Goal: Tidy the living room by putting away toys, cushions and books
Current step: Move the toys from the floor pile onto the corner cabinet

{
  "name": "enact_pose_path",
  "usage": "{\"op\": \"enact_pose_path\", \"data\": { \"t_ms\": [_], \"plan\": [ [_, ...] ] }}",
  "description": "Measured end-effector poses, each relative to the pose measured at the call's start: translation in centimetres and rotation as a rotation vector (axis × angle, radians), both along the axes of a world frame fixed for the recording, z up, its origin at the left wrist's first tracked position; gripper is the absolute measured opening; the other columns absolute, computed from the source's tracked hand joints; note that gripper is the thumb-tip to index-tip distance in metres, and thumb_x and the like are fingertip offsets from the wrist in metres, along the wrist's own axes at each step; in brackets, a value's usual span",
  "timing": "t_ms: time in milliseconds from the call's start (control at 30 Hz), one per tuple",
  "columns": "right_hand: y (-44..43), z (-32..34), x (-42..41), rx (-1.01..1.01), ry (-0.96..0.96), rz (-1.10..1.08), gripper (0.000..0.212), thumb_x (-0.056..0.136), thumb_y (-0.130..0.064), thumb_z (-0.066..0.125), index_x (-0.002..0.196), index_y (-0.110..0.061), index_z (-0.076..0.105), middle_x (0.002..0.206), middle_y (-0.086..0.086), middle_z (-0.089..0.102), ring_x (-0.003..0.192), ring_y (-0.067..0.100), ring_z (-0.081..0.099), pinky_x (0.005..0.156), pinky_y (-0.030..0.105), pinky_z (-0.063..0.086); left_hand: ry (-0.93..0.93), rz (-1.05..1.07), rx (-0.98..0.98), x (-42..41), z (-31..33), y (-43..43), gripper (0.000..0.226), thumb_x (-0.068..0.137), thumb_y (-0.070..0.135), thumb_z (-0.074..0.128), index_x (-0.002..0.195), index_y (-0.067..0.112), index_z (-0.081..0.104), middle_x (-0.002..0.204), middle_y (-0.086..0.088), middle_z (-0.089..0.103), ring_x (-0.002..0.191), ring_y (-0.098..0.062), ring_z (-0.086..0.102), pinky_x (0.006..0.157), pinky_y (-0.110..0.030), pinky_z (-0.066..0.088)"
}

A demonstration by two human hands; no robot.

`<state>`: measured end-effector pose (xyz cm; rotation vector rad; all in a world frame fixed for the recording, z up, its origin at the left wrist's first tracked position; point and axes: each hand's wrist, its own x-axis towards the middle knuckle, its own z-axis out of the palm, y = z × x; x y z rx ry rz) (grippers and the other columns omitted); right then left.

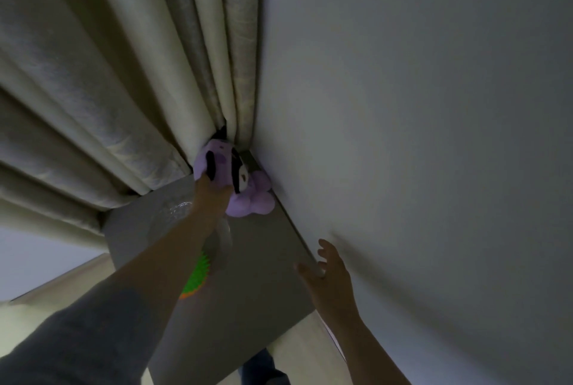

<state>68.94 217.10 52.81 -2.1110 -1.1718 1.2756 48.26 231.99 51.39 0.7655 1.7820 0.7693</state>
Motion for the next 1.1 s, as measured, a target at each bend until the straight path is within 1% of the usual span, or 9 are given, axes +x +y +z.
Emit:
{"op": "enact_pose_path", "data": {
  "t_ms": [200,433,533,600,700,833,933,1033,1100],
  "plan": [
    [0.2,0.3,-1.4,0.004,0.016,0.021,0.074,0.085,-0.038,0.068,0.148,-0.023,0.031,0.144,0.0,0.044,0.128,0.016,0.046,0.106,0.036,0.042,0.172,-0.116,-0.038,-1.2,0.2,-1.8,0.062,0.087,0.008,0.061,0.14,0.0,0.03,0.128,-0.023,0.048,0.106,-0.034,0.052,0.075,-0.033,0.039],
    [0.8,2.3,-2.7,0.066,0.028,0.072,0.073,0.085,-0.038,0.069,0.146,-0.02,0.034,0.141,0.002,0.047,0.124,0.017,0.051,0.104,0.037,0.045,0.052,-0.055,-0.015,-2.8,2.9,-4.5,0.058,0.088,0.014,0.065,0.139,0.003,0.041,0.135,-0.015,0.051,0.114,-0.037,0.055,0.095,-0.048,0.047],
    [1.0,4.3,-3.4,0.099,0.055,0.117,0.071,0.086,-0.038,0.068,0.145,-0.02,0.034,0.141,0.001,0.045,0.126,0.018,0.049,0.107,0.039,0.042,-0.002,0.005,0.017,-3.0,5.3,-6.8,0.034,0.088,0.005,0.063,0.121,0.004,0.057,0.119,-0.018,0.061,0.103,-0.034,0.059,0.087,-0.043,0.047],
    [1.1,5.2,-3.8,0.122,0.061,0.131,0.073,0.084,-0.041,0.069,0.145,-0.019,0.035,0.142,0.002,0.046,0.127,0.018,0.049,0.107,0.041,0.042,0.033,-0.036,0.041,-3.0,7.1,-8.6,0.013,0.09,0.011,0.06,0.098,0.021,0.065,0.101,-0.01,0.067,0.092,-0.029,0.061,0.081,-0.039,0.048],
    [1.3,6.8,-4.8,0.206,0.042,0.218,0.07,0.083,-0.049,0.067,0.143,-0.021,0.04,0.141,-0.004,0.048,0.127,0.014,0.049,0.107,0.036,0.041,0.049,0.046,0.053,-4.1,9.3,-11.5,0.014,0.077,0.027,0.062,0.071,0.039,0.066,0.089,-0.001,0.069,0.093,-0.031,0.065,0.087,-0.046,0.051],
    [1.3,8.3,-7.4,0.209,0.087,0.308,0.075,0.074,-0.058,0.069,0.134,-0.019,0.047,0.128,0.001,0.058,0.118,0.018,0.056,0.101,0.037,0.047,0.118,0.123,0.09,-6.3,12.1,-15.3,0.026,0.07,0.035,0.058,0.093,0.029,0.068,0.099,-0.005,0.071,0.097,-0.029,0.065,0.089,-0.045,0.052],
    [1.2,8.6,-10.0,0.246,0.073,0.406,0.088,0.062,-0.075,0.064,0.125,-0.013,0.053,0.119,0.007,0.06,0.106,0.022,0.059,0.096,0.041,0.047,0.141,0.232,0.111,-8.2,13.9,-18.4,0.023,0.086,0.017,0.065,0.108,0.012,0.066,0.102,-0.007,0.069,0.092,-0.025,0.065,0.085,-0.034,0.049],
    [0.5,10.7,-13.8,0.282,0.09,0.54,0.047,0.077,-0.037,0.076,0.114,-0.026,0.049,0.112,-0.01,0.058,0.106,0.01,0.057,0.097,0.015,0.042,0.159,0.333,0.149,-10.7,15.2,-22.2,0.035,0.08,0.027,0.066,0.111,0.011,0.066,0.106,-0.005,0.07,0.097,-0.022,0.065,0.089,-0.037,0.051],
    [-0.2,11.1,-15.7,0.259,0.118,0.63,0.048,0.08,-0.035,0.073,0.12,-0.03,0.048,0.119,-0.008,0.058,0.107,0.007,0.056,0.097,0.02,0.044,0.174,0.379,0.158,-12.1,15.9,-24.5,0.033,0.083,0.024,0.065,0.114,0.012,0.065,0.108,-0.004,0.069,0.097,-0.018,0.064,0.09,-0.038,0.052]
  ]
}}
